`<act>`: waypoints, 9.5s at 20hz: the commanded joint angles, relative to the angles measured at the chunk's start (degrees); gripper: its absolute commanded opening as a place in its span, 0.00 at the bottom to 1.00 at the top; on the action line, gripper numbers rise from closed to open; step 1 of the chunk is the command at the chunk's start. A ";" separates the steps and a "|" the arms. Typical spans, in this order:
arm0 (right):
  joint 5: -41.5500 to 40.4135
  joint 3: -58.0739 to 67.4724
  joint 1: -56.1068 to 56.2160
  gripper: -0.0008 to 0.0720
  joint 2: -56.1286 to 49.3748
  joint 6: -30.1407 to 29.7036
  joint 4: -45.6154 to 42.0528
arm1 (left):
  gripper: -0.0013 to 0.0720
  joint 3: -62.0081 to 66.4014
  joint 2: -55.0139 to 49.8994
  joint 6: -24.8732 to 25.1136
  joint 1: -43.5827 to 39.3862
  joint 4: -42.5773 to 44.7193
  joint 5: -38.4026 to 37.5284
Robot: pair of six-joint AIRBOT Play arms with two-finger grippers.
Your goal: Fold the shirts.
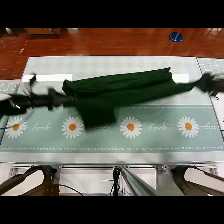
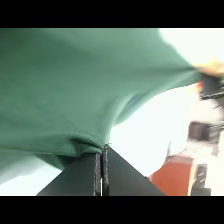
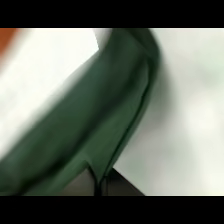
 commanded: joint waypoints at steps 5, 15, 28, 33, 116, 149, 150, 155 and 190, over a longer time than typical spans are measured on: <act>0.59 28.39 0.11 0.05 21.46 0.04 17.38 | 0.04 44.22 14.56 2.82 4.28 -17.57 -6.58; 13.81 54.69 0.13 0.05 35.39 18.51 -22.05 | 0.04 77.35 24.33 -23.45 14.38 10.71 -11.54; 43.52 31.26 10.58 0.04 27.74 17.88 -31.74 | 0.04 52.33 31.15 -24.11 15.41 28.87 -30.64; 37.27 19.04 17.29 0.04 11.13 16.50 -39.78 | 0.04 24.37 27.36 -20.87 12.52 27.96 -23.47; 25.68 2.27 1.01 0.69 -4.52 8.11 -32.70 | 0.85 -4.15 3.34 -9.60 10.45 37.77 -6.86; 20.17 -8.90 -1.51 0.69 -1.33 5.73 -34.23 | 0.04 -15.43 -7.69 -14.49 -14.58 32.13 15.78; 20.57 -8.92 -3.23 0.76 -1.36 5.97 -34.21 | 0.05 -15.43 -7.67 -14.40 -14.12 32.15 15.13; 20.33 -10.23 -14.45 0.79 -2.47 5.84 -30.10 | 0.04 -15.41 -7.61 -12.11 -13.64 32.09 14.19; 11.02 -26.14 -11.37 0.05 3.98 -7.72 -2.69 | 0.04 -2.64 -1.49 -8.07 -13.44 30.36 5.70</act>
